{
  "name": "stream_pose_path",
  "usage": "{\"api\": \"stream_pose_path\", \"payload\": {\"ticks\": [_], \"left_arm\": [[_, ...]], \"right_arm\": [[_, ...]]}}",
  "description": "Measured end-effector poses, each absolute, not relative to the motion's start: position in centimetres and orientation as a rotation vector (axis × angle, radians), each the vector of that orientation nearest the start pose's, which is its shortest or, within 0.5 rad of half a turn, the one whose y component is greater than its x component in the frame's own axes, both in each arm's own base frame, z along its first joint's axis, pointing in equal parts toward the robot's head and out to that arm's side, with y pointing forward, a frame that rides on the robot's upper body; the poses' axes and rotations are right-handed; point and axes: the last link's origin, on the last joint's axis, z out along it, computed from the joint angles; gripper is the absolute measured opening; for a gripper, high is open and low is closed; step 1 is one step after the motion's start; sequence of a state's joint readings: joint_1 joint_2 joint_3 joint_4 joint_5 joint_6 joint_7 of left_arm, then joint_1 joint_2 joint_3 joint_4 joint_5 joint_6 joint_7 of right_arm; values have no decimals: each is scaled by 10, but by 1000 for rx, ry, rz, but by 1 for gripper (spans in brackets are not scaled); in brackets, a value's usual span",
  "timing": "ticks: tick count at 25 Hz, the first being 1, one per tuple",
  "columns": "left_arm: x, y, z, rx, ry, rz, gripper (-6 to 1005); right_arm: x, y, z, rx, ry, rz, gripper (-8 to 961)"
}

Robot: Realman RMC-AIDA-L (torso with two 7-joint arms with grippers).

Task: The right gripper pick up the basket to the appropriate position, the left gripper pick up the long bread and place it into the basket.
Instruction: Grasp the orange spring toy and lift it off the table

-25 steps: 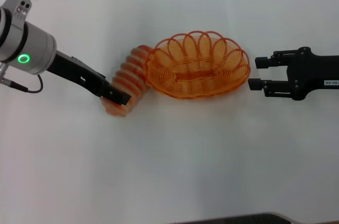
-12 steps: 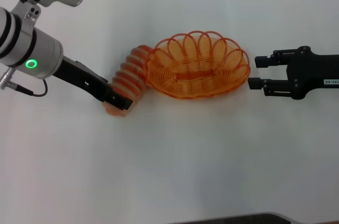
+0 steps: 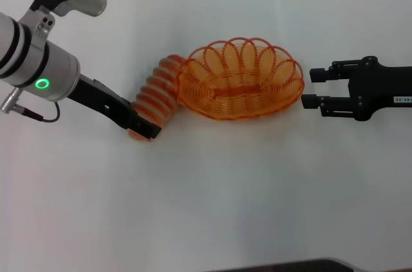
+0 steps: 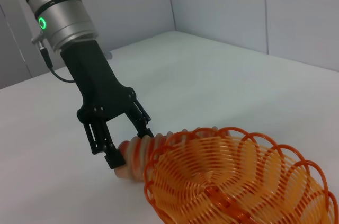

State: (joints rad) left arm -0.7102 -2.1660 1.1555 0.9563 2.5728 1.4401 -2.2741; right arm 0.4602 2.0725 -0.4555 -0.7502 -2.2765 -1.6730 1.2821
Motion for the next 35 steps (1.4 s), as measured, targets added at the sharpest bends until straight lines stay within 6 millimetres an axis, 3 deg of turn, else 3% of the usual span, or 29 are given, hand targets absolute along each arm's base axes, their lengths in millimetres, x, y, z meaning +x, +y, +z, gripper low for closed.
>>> {"api": "stream_pose_path", "payload": {"ticks": [18, 23, 35], "left_arm": [[-206, 364, -52, -2741, -973, 359, 816], [-208, 366, -51, -2719, -983, 349, 646], [-213, 377, -39, -2617, -1066, 257, 546]], "right_arm": [[311, 297, 28, -2718, 625, 497, 673], [310, 298, 29, -2716, 624, 504, 676], [309, 297, 31, -2710, 627, 529, 684]]}}
